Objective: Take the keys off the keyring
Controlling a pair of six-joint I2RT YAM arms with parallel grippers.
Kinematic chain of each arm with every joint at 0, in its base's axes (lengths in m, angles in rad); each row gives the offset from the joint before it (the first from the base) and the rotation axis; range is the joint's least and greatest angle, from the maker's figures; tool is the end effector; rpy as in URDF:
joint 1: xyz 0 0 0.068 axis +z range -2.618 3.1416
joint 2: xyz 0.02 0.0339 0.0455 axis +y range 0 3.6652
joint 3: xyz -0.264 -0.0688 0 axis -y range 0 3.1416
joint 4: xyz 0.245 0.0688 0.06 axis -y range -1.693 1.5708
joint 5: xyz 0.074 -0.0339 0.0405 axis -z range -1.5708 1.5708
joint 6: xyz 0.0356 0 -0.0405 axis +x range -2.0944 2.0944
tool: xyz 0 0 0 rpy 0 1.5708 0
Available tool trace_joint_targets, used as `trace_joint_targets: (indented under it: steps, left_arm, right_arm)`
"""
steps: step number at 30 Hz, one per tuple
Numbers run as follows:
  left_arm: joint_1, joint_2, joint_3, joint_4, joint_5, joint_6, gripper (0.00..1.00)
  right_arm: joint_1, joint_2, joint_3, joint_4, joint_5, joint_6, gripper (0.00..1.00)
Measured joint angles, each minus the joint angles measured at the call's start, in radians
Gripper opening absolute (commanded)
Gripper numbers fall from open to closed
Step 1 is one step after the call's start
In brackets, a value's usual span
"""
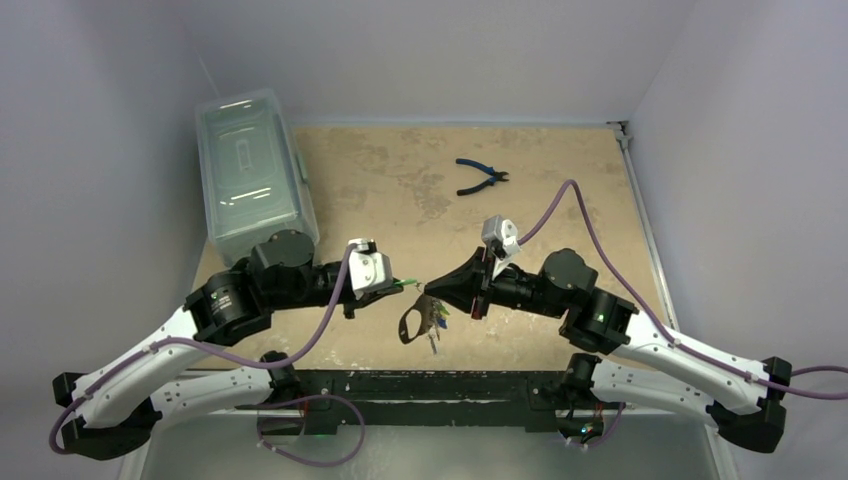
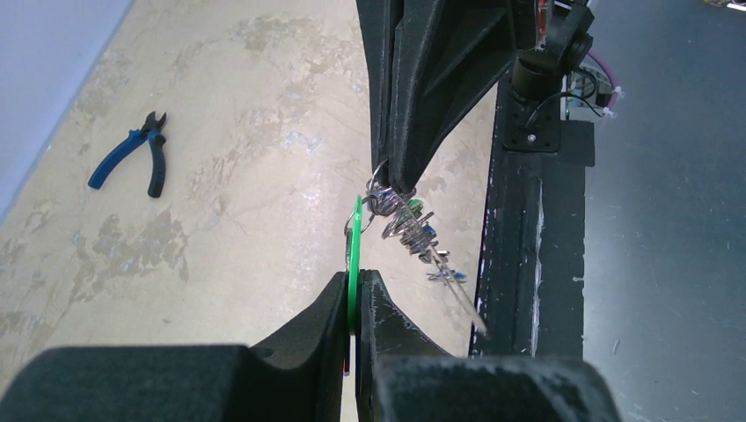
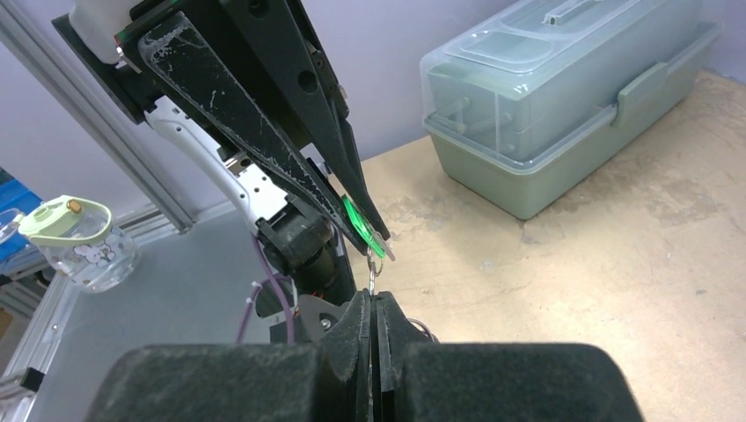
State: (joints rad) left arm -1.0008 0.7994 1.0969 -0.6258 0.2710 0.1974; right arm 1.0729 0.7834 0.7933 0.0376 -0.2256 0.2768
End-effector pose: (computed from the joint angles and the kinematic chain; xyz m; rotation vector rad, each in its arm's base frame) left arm 0.0757 -0.1357 0.3970 1.2625 1.5099 -0.7940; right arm 0.0818 0.1672 0.3674 -0.8198 1.4442 1.2263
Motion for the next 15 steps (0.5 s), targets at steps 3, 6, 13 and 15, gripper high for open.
trace_joint_targets:
  steps: [3, 6, 13, 15]
  left_arm:
    - [0.0, -0.011, -0.009, 0.013, -0.002, 0.0, 0.0]
    - [0.0, -0.026, -0.023, 0.031, -0.002, -0.004, 0.0]
    - [0.0, -0.05, -0.066, 0.08, -0.002, -0.01, 0.0]
    - [0.0, -0.052, -0.077, 0.087, -0.003, -0.016, 0.0]
  right_arm:
    - [0.0, 0.0, 0.0, 0.003, 0.002, 0.004, 0.0]
    - [0.0, 0.0, 0.0, 0.01, 0.006, 0.011, 0.0]
    - [0.0, 0.0, 0.0, 0.016, 0.024, 0.023, 0.0]
    - [0.0, 0.0, 0.0, 0.023, 0.026, 0.027, 0.0]
